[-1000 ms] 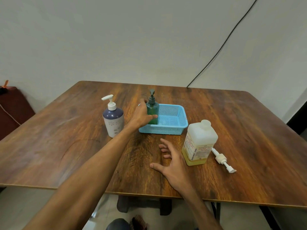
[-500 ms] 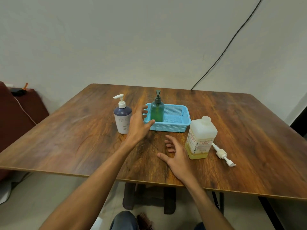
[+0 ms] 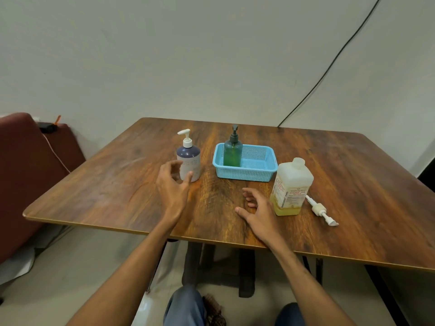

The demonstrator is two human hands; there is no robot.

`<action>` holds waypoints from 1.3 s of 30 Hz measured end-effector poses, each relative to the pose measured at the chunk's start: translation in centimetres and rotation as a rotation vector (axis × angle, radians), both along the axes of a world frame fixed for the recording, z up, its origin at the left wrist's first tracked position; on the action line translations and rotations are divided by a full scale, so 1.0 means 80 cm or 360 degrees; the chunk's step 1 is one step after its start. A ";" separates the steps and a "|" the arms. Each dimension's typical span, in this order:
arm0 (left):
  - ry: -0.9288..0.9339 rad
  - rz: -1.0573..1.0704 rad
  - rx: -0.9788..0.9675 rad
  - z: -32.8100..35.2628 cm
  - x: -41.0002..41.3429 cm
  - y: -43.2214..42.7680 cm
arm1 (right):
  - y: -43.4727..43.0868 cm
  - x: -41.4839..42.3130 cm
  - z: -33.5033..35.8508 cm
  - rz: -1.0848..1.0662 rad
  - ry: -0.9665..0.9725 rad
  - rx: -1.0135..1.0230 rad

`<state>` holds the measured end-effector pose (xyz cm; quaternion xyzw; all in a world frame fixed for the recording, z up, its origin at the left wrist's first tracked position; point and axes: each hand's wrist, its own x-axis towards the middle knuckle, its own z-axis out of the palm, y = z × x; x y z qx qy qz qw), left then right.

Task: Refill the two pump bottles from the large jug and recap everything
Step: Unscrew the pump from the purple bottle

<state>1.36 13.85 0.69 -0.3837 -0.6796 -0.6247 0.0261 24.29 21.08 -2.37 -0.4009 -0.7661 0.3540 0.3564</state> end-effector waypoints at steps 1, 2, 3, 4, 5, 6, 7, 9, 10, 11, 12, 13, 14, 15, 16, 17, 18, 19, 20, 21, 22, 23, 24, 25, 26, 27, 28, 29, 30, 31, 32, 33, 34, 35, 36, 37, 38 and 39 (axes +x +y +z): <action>-0.0017 0.0050 -0.0003 -0.001 -0.006 0.004 | 0.000 0.000 -0.001 0.0000 0.0004 0.0002; -0.0032 0.0074 -0.0025 -0.002 -0.013 0.009 | 0.001 -0.001 -0.002 0.0000 0.0010 0.0001; -0.0048 0.0072 -0.0060 -0.003 -0.019 0.016 | 0.002 -0.001 -0.003 -0.0003 0.0015 0.0001; -0.0065 0.0053 -0.0103 -0.004 -0.026 0.023 | 0.003 -0.001 -0.003 -0.0004 0.0021 0.0002; -0.0085 0.0025 -0.0162 -0.005 -0.031 0.029 | 0.004 -0.001 -0.004 -0.0006 0.0026 0.0000; -0.0108 -0.0013 -0.0227 -0.007 -0.037 0.036 | 0.005 -0.001 -0.005 -0.0006 0.0031 -0.0004; -0.0128 -0.0059 -0.0290 -0.007 -0.041 0.043 | 0.006 -0.001 -0.006 -0.0004 0.0036 -0.0004; -0.0162 -0.0160 -0.0351 -0.005 -0.048 0.055 | 0.007 -0.001 -0.008 0.0003 0.0045 0.0002; -0.0179 -0.0217 -0.0349 -0.003 -0.050 0.059 | 0.008 -0.001 -0.008 0.0005 0.0047 0.0005; -0.0193 -0.0264 -0.0349 -0.001 -0.052 0.063 | 0.009 -0.001 -0.009 0.0007 0.0047 0.0001; -0.0190 -0.0292 -0.0349 0.000 -0.055 0.067 | 0.010 -0.002 -0.009 0.0009 0.0048 -0.0001; -0.0175 -0.0303 -0.0347 0.000 -0.058 0.070 | 0.011 -0.002 -0.010 0.0008 0.0046 -0.0002; -0.0166 -0.0296 -0.0344 0.000 -0.060 0.071 | 0.012 -0.002 -0.010 0.0009 0.0047 -0.0002; -0.0162 -0.0281 -0.0333 0.000 -0.061 0.072 | 0.013 -0.003 -0.010 0.0010 0.0052 0.0000; -0.0161 -0.0261 -0.0319 -0.001 -0.061 0.072 | 0.014 -0.003 -0.010 0.0011 0.0058 -0.0002; -0.0152 -0.0246 -0.0303 -0.001 -0.060 0.070 | 0.014 -0.003 -0.010 0.0011 0.0063 -0.0008; -0.0136 -0.0236 -0.0285 -0.002 -0.058 0.069 | 0.014 -0.003 -0.010 0.0011 0.0065 -0.0013; -0.0123 -0.0233 -0.0277 -0.004 -0.055 0.066 | 0.014 -0.003 -0.010 0.0011 0.0065 -0.0015; -0.0117 -0.0245 -0.0265 -0.005 -0.050 0.063 | 0.014 -0.003 -0.010 0.0011 0.0065 -0.0013; -0.0119 -0.0262 -0.0254 -0.006 -0.044 0.059 | 0.014 -0.003 -0.010 0.0011 0.0068 -0.0011; -0.0117 -0.0288 -0.0238 -0.007 -0.038 0.055 | 0.014 -0.003 -0.010 0.0011 0.0071 -0.0007; -0.0113 -0.0316 -0.0221 -0.007 -0.030 0.051 | 0.013 -0.003 -0.009 0.0012 0.0077 -0.0002; -0.0109 -0.0345 -0.0210 -0.007 -0.022 0.047 | 0.012 -0.003 -0.009 0.0012 0.0081 0.0003; -0.0103 -0.0375 -0.0200 -0.007 -0.013 0.042 | 0.011 -0.003 -0.008 0.0012 0.0088 0.0005; -0.0104 -0.0405 -0.0192 -0.005 -0.003 0.038 | 0.011 -0.002 -0.007 0.0009 0.0093 0.0006; -0.0107 -0.0436 -0.0185 -0.003 0.007 0.034 | 0.010 -0.002 -0.006 0.0008 0.0097 0.0003; -0.0110 -0.0465 -0.0177 0.000 0.017 0.030 | 0.009 -0.001 -0.005 0.0010 0.0099 -0.0007; -0.0108 -0.0497 -0.0172 0.001 0.026 0.026 | 0.008 -0.001 -0.004 0.0017 0.0101 -0.0024; -0.0108 -0.0527 -0.0171 0.002 0.035 0.023 | 0.008 -0.001 -0.002 0.0030 0.0110 -0.0040; -0.0111 -0.0555 -0.0184 0.003 0.043 0.020 | 0.007 0.000 -0.002 0.0041 0.0125 -0.0053; -0.0115 -0.0584 -0.0195 0.003 0.051 0.017 | 0.006 0.000 -0.001 0.0051 0.0144 -0.0063; -0.0116 -0.0609 -0.0208 0.003 0.059 0.014 | 0.004 0.000 0.000 0.0062 0.0164 -0.0070; -0.0103 -0.0639 -0.0210 0.004 0.066 0.012 | 0.002 0.001 0.001 0.0074 0.0184 -0.0076; -0.0077 -0.0663 -0.0207 0.004 0.072 0.009 | 0.001 0.000 0.003 0.0089 0.0203 -0.0079; -0.0051 -0.0685 -0.0205 0.005 0.079 0.007 | -0.001 0.001 0.004 0.0099 0.0219 -0.0079; -0.0032 -0.0707 -0.0202 0.005 0.084 0.005 | -0.003 0.002 0.006 0.0111 0.0235 -0.0078; -0.0029 -0.0727 -0.0201 0.004 0.089 0.004 | -0.005 0.002 0.008 0.0123 0.0252 -0.0078; -0.0038 -0.0746 -0.0206 0.002 0.093 0.003 | -0.006 0.003 0.010 0.0139 0.0275 -0.0079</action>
